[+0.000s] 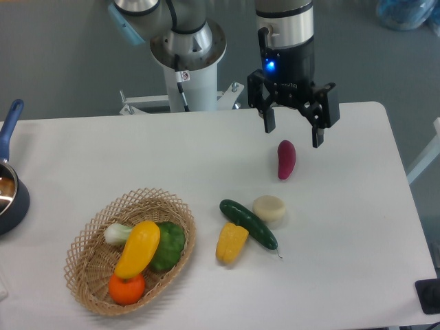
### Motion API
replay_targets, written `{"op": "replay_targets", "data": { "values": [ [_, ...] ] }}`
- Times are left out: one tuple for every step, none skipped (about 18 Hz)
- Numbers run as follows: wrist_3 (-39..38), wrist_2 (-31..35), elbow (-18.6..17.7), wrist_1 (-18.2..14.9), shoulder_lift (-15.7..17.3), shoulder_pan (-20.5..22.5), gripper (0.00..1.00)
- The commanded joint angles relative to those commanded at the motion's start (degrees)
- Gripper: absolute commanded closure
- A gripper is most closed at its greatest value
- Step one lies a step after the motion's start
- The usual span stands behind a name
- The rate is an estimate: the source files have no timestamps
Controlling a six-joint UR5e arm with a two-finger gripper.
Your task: Pick up the mango from the basket
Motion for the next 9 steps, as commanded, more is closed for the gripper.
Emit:
{"op": "replay_targets", "data": {
  "values": [
    [0.17,0.0,0.0,0.09,0.0,-0.09,0.0],
    [0.52,0.0,0.0,0.7,0.0,-0.17,0.0],
    [0.79,0.09,0.0,1.05,-0.09,-0.18,0.0],
    [0.79,0.09,-0.09,1.23,-0.09,-0.18,0.0],
    [0.7,0.09,-0.17,1.23,0.0,-0.26,0.0],
    [0.27,0.17,-0.35,1.23,0.0,-0.35,0.0],
    [0.0,0.18,-0.96,1.32,0.09,-0.35,0.0],
    [0.0,0.09,-1.4,1.41,0.35,-0.35,0.0],
    [-0.09,0.09,-2.19,1.32,0.79,-0.35,0.0]
  ]
}}
